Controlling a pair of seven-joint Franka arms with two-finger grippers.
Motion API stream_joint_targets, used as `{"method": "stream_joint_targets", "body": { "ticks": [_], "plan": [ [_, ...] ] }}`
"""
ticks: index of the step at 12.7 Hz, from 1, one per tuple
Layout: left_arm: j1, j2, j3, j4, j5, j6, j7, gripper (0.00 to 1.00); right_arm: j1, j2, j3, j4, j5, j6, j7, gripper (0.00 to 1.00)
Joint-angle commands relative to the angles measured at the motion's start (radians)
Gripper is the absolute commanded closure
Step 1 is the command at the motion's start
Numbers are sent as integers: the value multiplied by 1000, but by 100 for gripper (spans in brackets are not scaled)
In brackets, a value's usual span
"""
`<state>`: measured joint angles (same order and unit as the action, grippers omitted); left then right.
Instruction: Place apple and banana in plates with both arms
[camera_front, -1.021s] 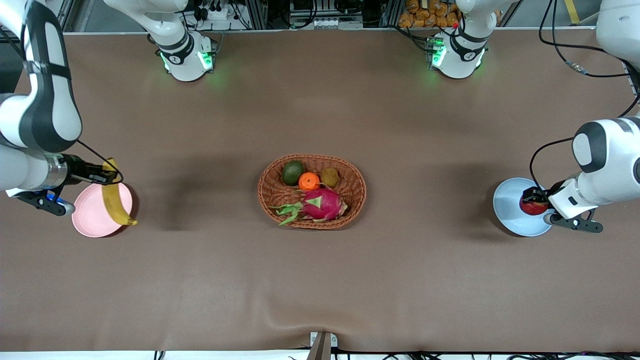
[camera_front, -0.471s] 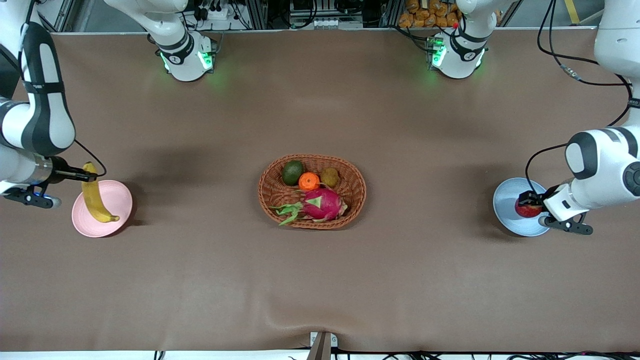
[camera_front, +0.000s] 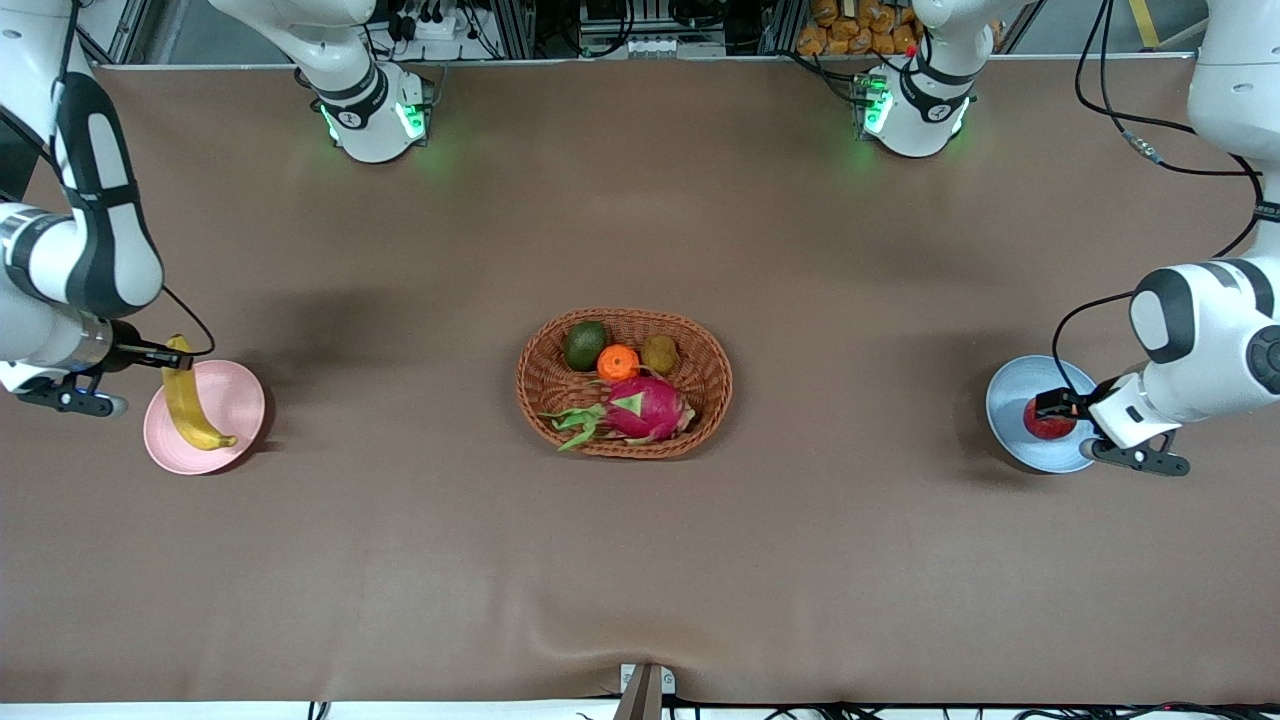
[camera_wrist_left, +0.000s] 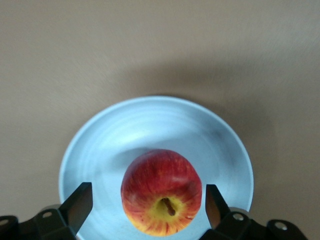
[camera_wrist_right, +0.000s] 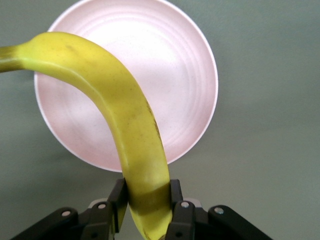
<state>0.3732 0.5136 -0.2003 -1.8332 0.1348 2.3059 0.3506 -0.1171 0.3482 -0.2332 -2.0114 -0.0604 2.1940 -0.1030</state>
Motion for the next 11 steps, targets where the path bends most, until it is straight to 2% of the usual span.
{"method": "stream_joint_targets", "body": {
  "ticks": [1,4,5,6,7,11],
  "plan": [
    [-11,-127,-11,6,-12,-106,-8,0,-33,6,8,-33,-24,68,-49,100],
    [-10,-248,-102,63,-14,-288,-109,0,-39,37,8,-52,-24,131,-52,100],
    [-8,-280,-135,86,-14,-343,-146,0,-39,41,8,-52,-22,136,-50,84],
    [-8,-311,-157,110,-15,-399,-186,0,-39,44,9,-49,-22,136,-50,26],
    [-8,-340,-178,142,-14,-449,-229,0,-39,44,8,-49,-21,132,-50,0],
    [-8,-423,-270,277,-15,-704,-399,0,-33,34,9,-33,-21,89,-47,0]
  ]
}}
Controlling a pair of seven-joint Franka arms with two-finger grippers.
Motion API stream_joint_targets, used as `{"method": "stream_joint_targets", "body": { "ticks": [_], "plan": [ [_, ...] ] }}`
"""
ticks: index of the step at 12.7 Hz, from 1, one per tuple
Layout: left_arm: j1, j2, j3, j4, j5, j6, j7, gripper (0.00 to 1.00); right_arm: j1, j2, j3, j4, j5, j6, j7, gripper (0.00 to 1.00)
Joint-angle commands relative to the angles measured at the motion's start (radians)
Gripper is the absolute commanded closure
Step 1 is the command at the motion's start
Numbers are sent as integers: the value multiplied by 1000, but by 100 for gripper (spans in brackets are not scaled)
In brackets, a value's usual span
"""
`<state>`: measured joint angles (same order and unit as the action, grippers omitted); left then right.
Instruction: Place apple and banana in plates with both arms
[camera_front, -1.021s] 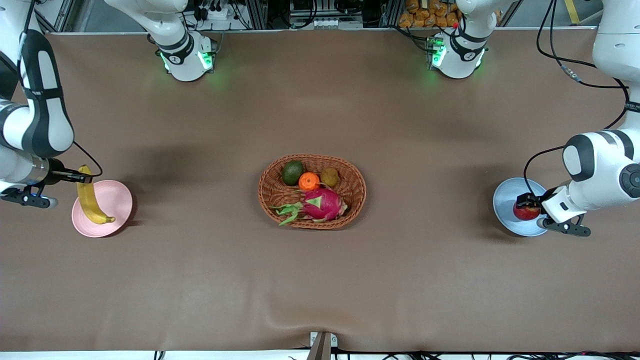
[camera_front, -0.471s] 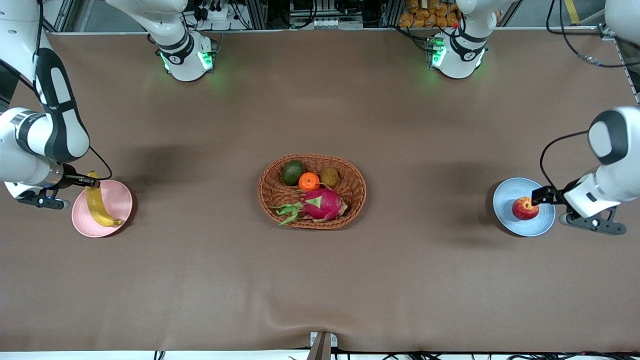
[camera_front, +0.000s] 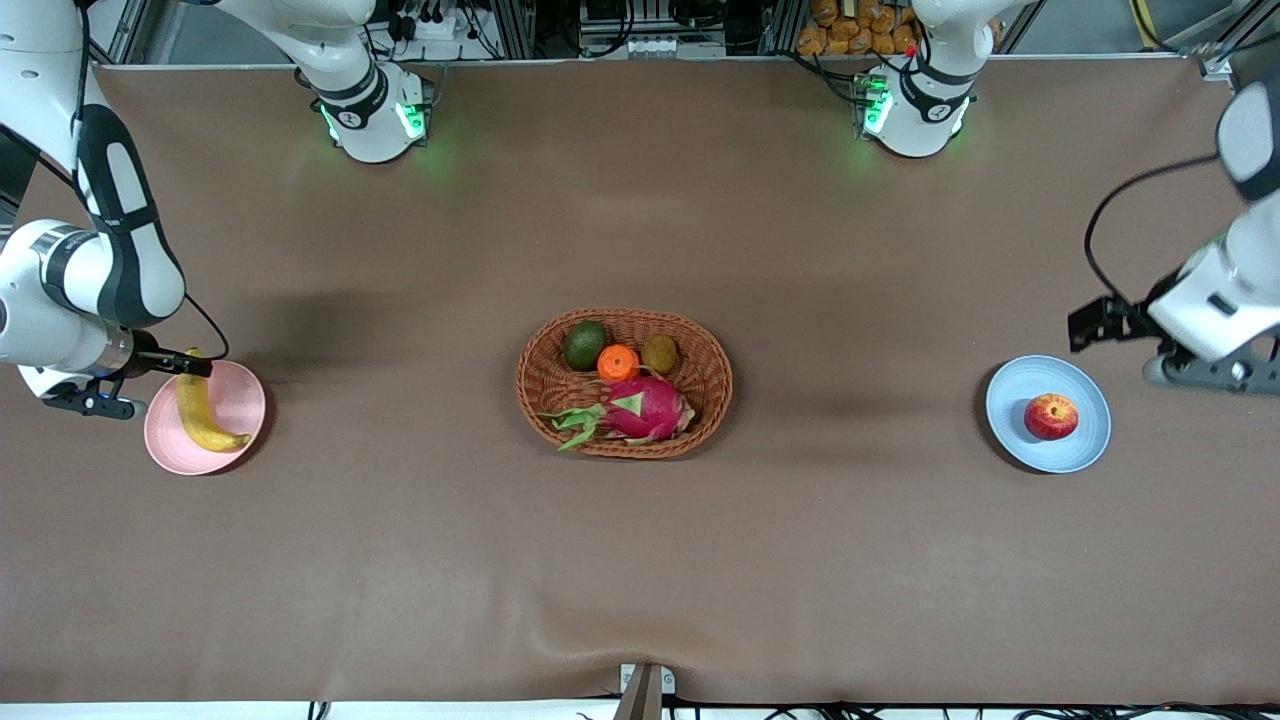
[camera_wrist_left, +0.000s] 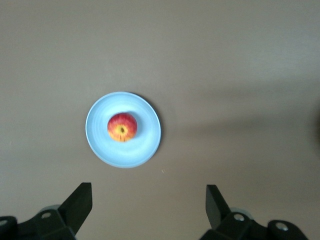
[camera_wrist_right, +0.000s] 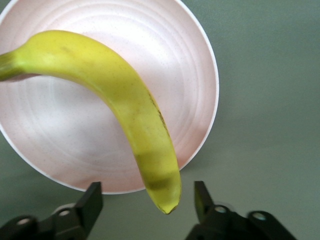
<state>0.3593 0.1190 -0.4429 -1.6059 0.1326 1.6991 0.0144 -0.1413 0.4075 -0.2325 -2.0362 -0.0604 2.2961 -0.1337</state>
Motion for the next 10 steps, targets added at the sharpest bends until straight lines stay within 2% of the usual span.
{"method": "stream_joint_targets", "body": {
  "ticks": [1,3,5,7,8,10],
  "plan": [
    [7,-48,-40,64,-13,-134,-74,0,-4,-33,9,20,-21,-73,-17,0],
    [10,-99,-42,67,-63,-157,-74,0,11,-53,13,130,-10,-275,-15,0],
    [16,-108,-34,70,-106,-186,-67,0,46,-90,19,229,4,-464,-15,0],
    [17,-107,-34,89,-106,-199,-70,0,103,-146,19,315,135,-642,-4,0],
    [17,-102,-34,113,-106,-210,-68,0,124,-168,19,371,167,-721,2,0],
    [13,-99,-37,129,-108,-219,-68,0,169,-225,22,431,175,-828,131,0]
  ]
}}
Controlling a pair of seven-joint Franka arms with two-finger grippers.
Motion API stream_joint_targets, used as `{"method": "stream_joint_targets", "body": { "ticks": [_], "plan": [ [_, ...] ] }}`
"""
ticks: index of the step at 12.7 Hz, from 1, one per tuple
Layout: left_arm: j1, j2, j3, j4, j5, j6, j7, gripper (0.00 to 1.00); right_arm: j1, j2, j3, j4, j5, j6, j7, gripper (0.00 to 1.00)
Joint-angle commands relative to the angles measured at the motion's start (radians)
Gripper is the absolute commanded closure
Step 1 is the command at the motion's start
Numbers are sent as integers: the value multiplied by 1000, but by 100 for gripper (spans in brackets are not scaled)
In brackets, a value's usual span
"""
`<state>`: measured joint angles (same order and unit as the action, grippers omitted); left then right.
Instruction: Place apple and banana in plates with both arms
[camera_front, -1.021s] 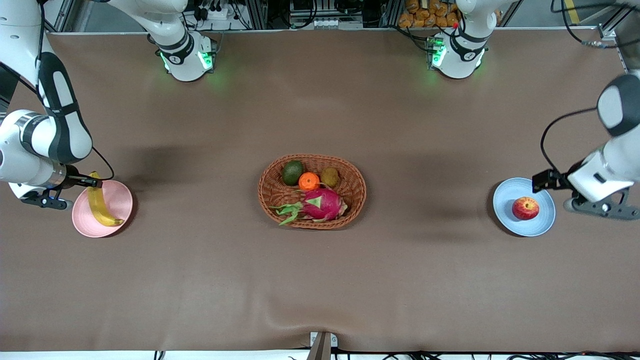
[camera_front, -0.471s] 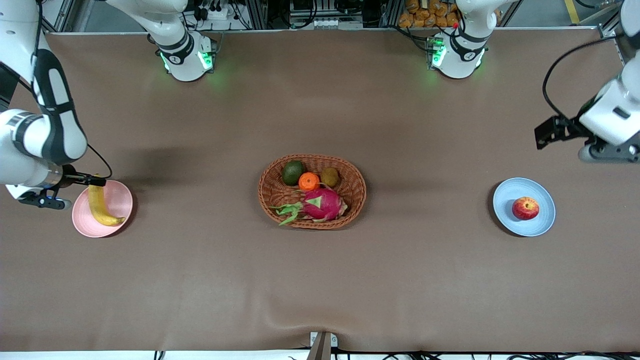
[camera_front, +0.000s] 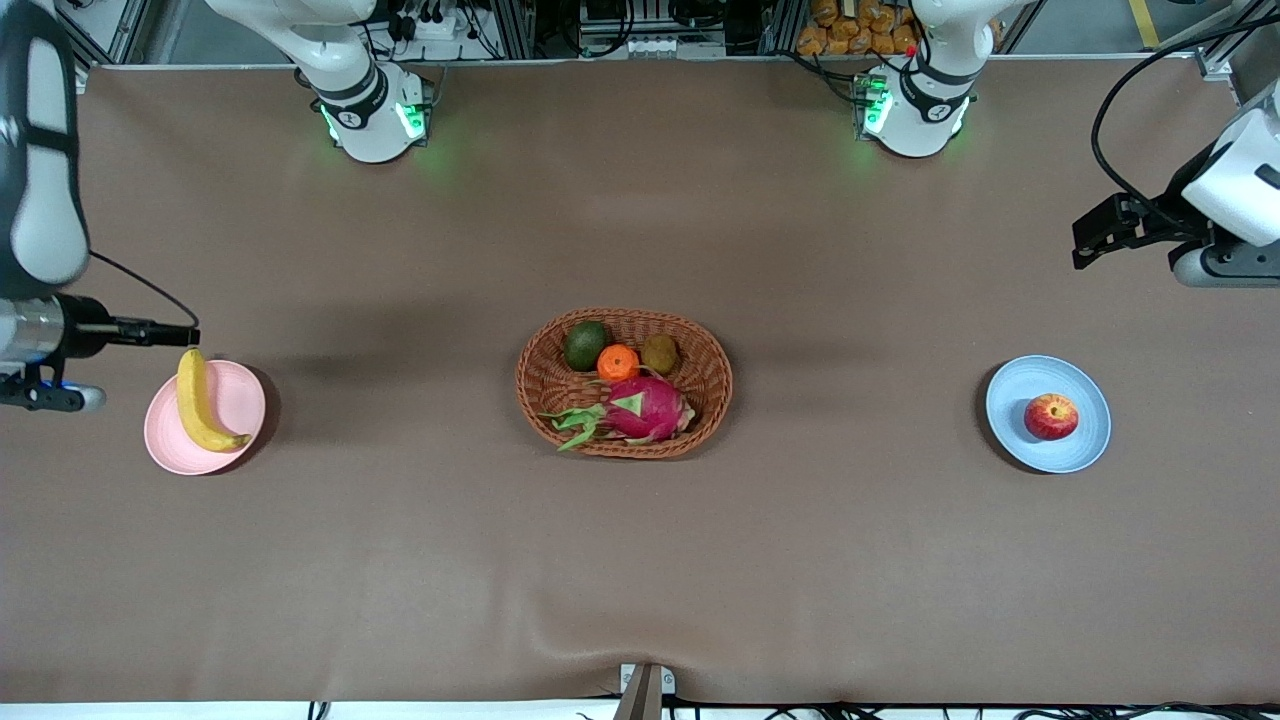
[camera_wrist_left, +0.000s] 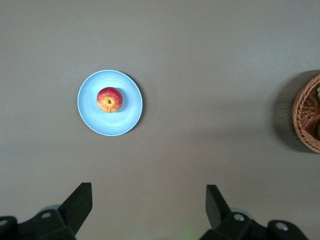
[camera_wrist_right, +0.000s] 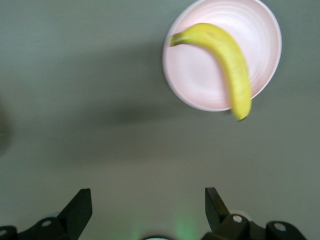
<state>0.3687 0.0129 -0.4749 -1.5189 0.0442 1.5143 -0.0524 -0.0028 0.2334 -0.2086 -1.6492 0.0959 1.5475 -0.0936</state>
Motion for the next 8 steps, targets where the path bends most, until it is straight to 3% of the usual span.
{"method": "stream_joint_targets", "body": {
  "ticks": [1,5,7,8],
  "plan": [
    [4,7,-7,42,-20,-34,-1,0,65,-96,-3,46,21,-90,166,0],
    [4,1,-10,42,-20,-34,3,0,127,-232,1,35,22,-112,325,0],
    [-45,-1,13,42,-26,-32,0,0,110,-241,49,95,8,-113,321,0],
    [-130,-5,109,40,-23,-32,-10,0,86,-229,47,168,11,-151,302,0]
  ]
}}
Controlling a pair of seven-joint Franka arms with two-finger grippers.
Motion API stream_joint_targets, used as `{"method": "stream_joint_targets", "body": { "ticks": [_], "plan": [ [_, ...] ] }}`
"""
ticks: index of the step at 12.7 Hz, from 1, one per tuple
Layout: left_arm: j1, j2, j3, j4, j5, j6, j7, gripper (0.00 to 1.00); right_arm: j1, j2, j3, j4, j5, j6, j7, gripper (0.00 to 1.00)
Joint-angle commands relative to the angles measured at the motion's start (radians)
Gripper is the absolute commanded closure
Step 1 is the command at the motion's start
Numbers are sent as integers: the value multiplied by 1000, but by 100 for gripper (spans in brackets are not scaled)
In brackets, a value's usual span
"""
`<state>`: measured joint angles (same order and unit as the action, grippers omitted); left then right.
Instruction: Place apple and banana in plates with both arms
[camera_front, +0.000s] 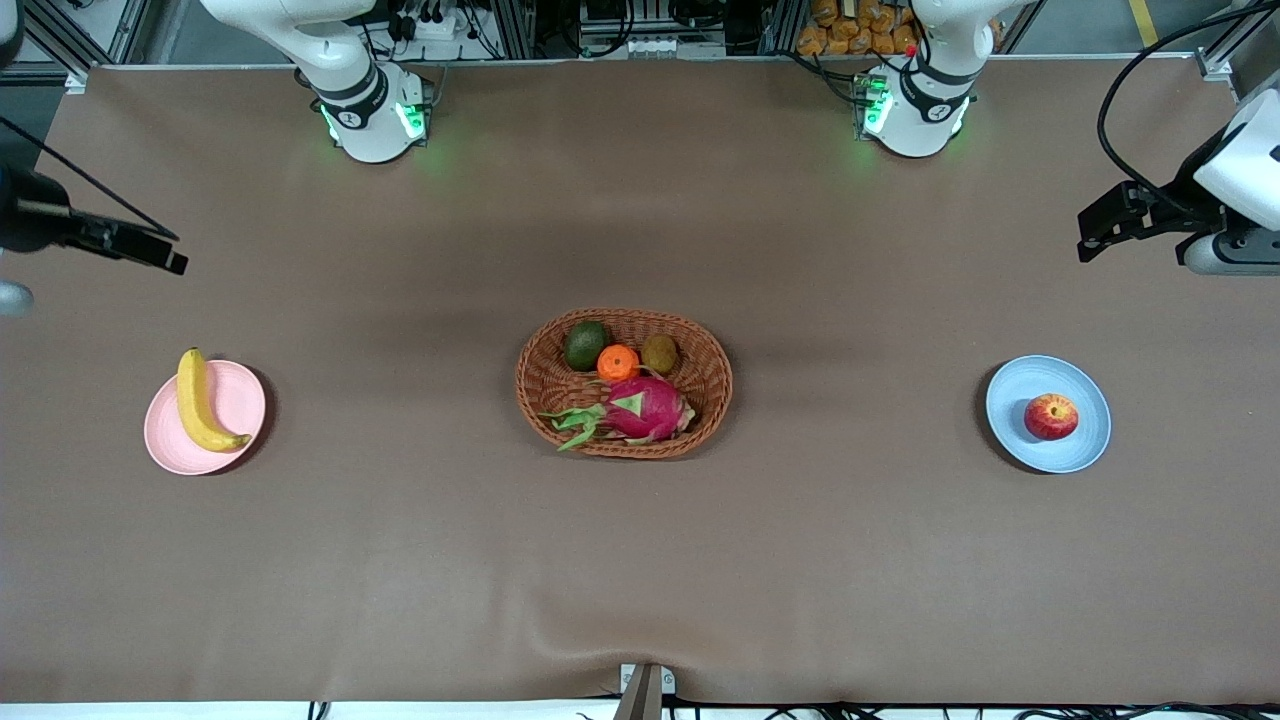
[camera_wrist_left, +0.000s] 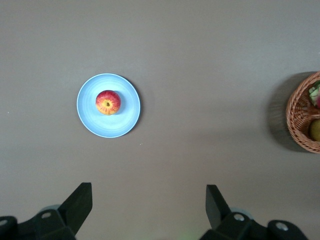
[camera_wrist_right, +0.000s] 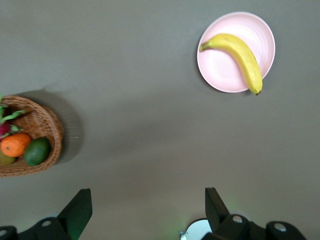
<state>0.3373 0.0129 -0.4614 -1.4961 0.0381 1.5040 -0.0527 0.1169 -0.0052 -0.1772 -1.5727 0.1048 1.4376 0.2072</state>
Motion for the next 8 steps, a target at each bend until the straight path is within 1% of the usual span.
{"method": "stream_joint_targets", "body": {
  "ticks": [1,2,3,4,5,6,8],
  "plan": [
    [-227,-25,221,10,-17,-24,-12,0,-58,34,19,130,4,-96,-12,0],
    [-316,-33,318,5,-18,-30,-12,0,-57,39,19,146,-2,-117,-40,0],
    [-383,-47,378,1,-18,-42,-16,0,-59,40,21,151,-23,-117,-63,0],
    [-429,-57,421,-12,-18,-45,-18,0,-60,36,22,154,-20,-123,-63,0],
    [-464,-71,453,-33,-18,-44,-21,0,-56,24,30,137,-23,-103,-49,0],
    [-474,-80,464,-42,-18,-45,-21,0,-65,10,47,134,-33,-97,-28,0],
    [-472,-105,464,-59,-18,-59,-22,0,-101,-18,59,87,-31,-74,-8,0]
  ]
}}
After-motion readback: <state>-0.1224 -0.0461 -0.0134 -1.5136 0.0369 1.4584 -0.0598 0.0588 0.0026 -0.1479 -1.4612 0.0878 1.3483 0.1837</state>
